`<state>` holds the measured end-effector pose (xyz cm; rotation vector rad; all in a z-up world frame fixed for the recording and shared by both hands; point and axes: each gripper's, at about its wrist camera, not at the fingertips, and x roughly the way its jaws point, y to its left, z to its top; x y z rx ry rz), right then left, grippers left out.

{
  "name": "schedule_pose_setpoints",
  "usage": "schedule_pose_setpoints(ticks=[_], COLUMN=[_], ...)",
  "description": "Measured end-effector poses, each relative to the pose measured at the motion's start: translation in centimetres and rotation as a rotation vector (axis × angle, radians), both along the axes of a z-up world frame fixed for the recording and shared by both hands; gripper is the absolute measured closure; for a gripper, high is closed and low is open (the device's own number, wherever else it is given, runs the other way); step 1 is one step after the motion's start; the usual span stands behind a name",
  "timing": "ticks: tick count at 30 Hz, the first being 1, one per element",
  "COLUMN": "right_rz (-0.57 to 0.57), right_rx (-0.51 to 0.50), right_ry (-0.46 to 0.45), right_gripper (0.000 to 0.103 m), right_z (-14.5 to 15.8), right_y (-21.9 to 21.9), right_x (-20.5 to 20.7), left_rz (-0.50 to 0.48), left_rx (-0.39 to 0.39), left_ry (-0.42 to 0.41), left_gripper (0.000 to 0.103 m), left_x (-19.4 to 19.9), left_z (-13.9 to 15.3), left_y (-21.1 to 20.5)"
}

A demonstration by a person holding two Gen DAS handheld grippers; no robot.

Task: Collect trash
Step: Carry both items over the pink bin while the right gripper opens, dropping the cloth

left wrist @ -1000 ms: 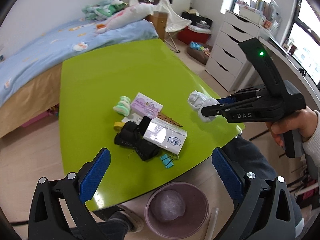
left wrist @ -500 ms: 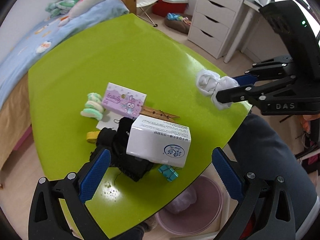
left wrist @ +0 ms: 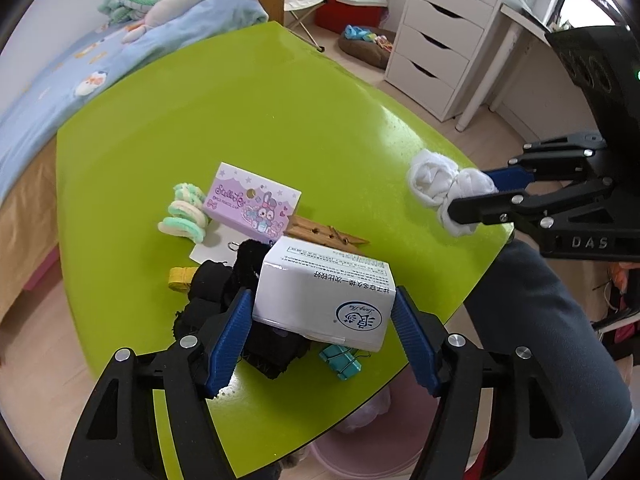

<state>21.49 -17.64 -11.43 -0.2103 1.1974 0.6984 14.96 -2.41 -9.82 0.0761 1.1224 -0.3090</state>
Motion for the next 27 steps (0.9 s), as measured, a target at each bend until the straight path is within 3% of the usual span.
schedule_pose_setpoints(ticks=[17,27], right_rz=[-0.014,0.035], right_rx=[0.049,0.085], right_ry=[-0.075,-0.134], right_gripper=[0.077,0.077], right_z=[2.3,4.3], right_y=[-0.6,-1.0], right_x=[-1.2,-4.5], left_rz=[0.071,0.113], left_rx=[-0.079,-0.098], left_ry=[-0.12,-0.16], left_gripper=[0.037,0.037], left_x=[-1.0,-4.7], left_z=[5.0,7.0], left_y=[0.3,1.2])
